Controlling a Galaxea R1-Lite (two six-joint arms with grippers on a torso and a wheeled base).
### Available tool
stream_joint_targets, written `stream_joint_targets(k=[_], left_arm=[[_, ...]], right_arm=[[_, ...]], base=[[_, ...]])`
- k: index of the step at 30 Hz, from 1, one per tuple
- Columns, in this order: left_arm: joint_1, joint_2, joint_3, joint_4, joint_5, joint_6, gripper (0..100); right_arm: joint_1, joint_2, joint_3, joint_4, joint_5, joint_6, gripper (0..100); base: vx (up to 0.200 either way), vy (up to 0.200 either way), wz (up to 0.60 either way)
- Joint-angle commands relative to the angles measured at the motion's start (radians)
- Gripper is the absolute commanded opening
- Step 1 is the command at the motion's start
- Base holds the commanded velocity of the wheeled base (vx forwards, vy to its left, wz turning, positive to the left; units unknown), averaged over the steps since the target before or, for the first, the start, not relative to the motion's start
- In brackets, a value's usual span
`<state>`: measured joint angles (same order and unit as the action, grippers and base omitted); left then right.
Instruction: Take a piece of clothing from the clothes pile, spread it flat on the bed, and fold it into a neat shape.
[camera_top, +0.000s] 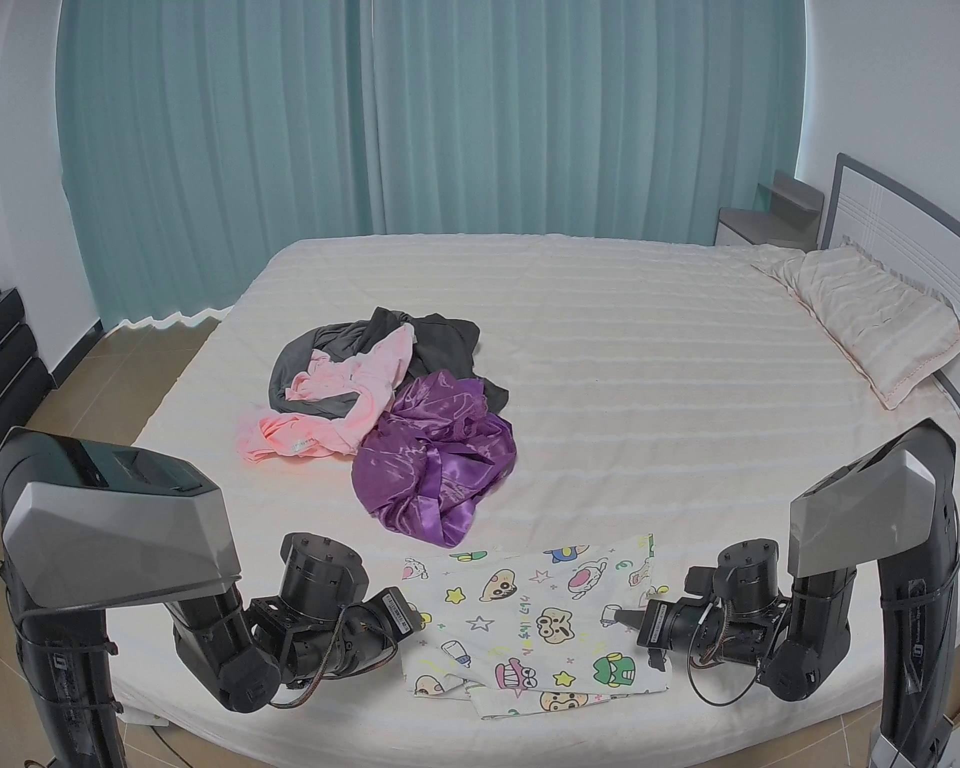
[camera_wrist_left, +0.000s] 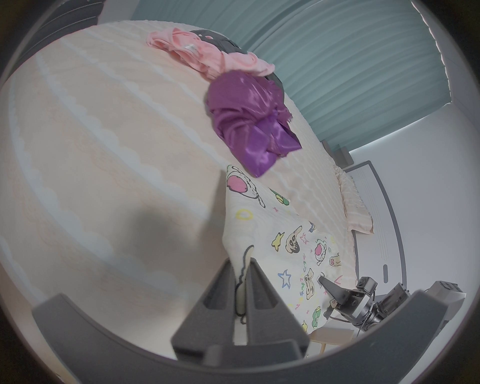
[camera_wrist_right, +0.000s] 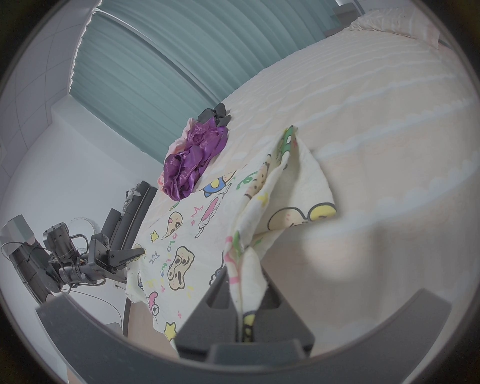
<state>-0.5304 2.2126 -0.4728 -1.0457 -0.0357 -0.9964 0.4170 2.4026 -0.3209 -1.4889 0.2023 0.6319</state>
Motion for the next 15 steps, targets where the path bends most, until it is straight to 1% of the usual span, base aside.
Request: stream_joint_targets(k=[1, 8, 9, 15], left_arm=[[0.001, 0.003, 0.002, 0.0, -0.004, -0.002, 0], [0.0, 0.004, 0.003, 0.001, -0.006, -0.002, 0], [0.0, 0.004, 0.006, 0.0, -0.007, -0.002, 100], [0.0, -0.001, 0.019, 0.0, -0.01, -0.002, 100]], right_arm=[[0.0, -0.002, 0.003, -0.001, 0.0, 0.0, 0], [-0.001, 0.006, 0.028, -0.036, -0.006, -0.001, 0], [-0.001, 0.003, 0.04, -0.045, -0.004, -0.003, 100], [-0.001, 0.0, 0.071, -0.062, -0.008, -0.008, 100]], base=[[0.0, 0.0, 0.0], [0.0, 0.0, 0.0], [0.0, 0.0, 0.0], [0.0, 0.0, 0.0]])
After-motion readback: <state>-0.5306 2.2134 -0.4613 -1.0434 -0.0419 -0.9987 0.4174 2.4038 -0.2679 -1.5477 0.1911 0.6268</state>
